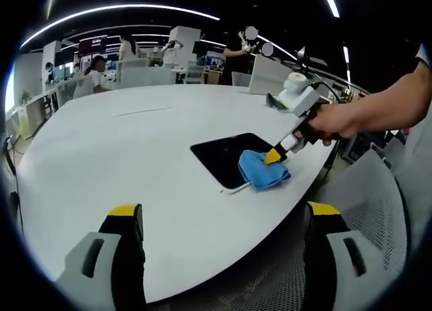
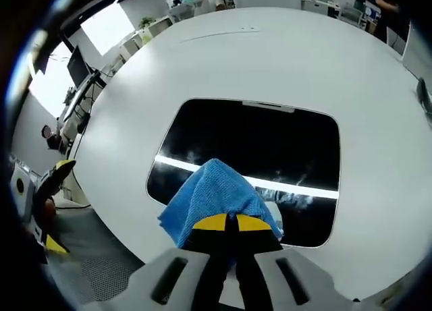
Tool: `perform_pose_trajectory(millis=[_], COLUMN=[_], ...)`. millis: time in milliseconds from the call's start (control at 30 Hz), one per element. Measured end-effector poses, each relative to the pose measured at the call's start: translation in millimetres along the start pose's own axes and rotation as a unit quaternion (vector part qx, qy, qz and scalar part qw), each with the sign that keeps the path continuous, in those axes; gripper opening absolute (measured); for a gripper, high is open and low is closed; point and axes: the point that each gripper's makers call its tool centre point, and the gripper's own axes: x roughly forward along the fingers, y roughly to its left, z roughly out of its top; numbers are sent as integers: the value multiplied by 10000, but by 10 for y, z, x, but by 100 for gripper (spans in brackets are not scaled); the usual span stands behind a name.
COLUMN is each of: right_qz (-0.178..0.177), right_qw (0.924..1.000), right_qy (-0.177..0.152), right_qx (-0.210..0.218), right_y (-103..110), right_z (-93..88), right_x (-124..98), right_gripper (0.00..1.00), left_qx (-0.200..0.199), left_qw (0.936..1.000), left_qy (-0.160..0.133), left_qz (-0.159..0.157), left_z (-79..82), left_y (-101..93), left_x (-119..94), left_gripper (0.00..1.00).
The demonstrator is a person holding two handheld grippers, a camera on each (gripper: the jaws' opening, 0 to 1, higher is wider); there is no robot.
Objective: Wipe the mirror surface with the cleaning cloth until all visible marks leave the cleaned area.
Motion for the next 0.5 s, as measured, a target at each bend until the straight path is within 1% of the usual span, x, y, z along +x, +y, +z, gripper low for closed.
perform_pose_trajectory(millis=[300,500], right_qz=[19,1], right_qw=[10000,10000], right_qy=[27,24], right_qx=[37,28], right_y=[-14,-44], right_z=[22,106], right_x=[10,43], right_gripper=[0,0], left_qx=[94,66], left_qw=[9999,10000], left_qy=[-35,-16], left_qz=[24,28], left_z=[26,17], left_y=[11,15], left_x=[16,21], left_gripper=[99,99])
